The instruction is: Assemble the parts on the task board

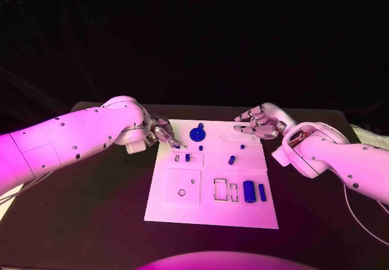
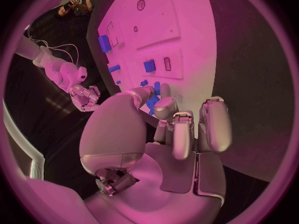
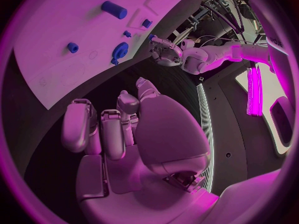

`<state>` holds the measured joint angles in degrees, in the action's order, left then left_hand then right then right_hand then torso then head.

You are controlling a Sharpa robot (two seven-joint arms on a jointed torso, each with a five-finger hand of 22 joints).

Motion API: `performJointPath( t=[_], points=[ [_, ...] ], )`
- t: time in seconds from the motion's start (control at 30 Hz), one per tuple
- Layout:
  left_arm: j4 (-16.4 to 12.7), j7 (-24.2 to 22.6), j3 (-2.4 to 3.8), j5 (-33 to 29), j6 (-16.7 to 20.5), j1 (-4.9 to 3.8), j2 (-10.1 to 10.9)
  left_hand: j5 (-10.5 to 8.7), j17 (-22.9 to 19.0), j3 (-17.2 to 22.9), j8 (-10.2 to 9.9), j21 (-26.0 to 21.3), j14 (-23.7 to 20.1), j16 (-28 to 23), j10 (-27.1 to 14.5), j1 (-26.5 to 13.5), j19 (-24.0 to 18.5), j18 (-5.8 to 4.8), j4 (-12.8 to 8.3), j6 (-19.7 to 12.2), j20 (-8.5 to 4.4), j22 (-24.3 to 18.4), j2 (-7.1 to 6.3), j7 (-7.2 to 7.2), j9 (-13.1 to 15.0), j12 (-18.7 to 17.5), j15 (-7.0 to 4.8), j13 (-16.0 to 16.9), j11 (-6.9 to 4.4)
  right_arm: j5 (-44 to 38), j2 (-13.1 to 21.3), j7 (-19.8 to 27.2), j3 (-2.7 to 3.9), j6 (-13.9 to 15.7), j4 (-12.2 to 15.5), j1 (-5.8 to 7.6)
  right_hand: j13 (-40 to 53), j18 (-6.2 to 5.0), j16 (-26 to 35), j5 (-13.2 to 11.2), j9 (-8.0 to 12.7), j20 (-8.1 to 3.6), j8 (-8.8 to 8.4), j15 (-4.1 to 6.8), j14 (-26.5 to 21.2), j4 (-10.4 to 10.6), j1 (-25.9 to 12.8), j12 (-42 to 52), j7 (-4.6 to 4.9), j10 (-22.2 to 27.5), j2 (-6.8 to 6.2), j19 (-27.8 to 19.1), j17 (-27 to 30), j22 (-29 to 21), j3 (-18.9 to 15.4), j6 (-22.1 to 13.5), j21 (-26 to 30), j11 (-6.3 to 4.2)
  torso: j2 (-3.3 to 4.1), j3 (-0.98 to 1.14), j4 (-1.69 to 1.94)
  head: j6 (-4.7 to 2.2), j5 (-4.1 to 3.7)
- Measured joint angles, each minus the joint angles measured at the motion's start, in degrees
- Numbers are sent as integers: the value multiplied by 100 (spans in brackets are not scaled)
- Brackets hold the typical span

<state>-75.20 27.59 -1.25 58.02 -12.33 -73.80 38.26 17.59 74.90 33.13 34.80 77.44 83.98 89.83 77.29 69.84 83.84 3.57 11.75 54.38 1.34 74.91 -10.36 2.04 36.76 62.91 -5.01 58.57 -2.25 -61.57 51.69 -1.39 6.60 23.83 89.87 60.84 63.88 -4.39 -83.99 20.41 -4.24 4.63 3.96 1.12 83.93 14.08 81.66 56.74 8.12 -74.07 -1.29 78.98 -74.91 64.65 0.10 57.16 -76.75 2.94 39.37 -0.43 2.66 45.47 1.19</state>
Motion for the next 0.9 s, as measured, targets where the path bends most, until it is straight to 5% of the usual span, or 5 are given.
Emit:
performJointPath(
  t=[0.37, 0.9],
  points=[
    [-371, -27, -26, 383, 353, 303, 150, 0, 0, 26, -1, 25, 0, 0, 22, -54, 0, 0, -26, 38, 0, 0, -8, -3, -7, 32, 0, 31, 18, 6, 1, 5, -4, -3, 0, -14, 0, 0, 22, 0, 0, 0, 0, 0, 0, 0, 0, 0, 0, 0, 0, 0, 0, 0, 0, 0, 0, 0, -6, -8, 9, 16, 0],
    [-401, 82, -20, 628, 269, 341, 149, 33, 4, 80, -3, 24, 0, 0, 41, -78, 0, 0, -80, 70, 0, 0, -31, -10, -23, 32, 0, 45, 0, 10, -3, 11, -5, -6, -1, -37, 1, 0, 22, 0, 0, 0, 0, 0, 0, 0, 0, 0, 0, 0, 0, 0, -4, 0, 0, 0, 0, 0, 1, -3, 4, 60, -7]
  ],
)
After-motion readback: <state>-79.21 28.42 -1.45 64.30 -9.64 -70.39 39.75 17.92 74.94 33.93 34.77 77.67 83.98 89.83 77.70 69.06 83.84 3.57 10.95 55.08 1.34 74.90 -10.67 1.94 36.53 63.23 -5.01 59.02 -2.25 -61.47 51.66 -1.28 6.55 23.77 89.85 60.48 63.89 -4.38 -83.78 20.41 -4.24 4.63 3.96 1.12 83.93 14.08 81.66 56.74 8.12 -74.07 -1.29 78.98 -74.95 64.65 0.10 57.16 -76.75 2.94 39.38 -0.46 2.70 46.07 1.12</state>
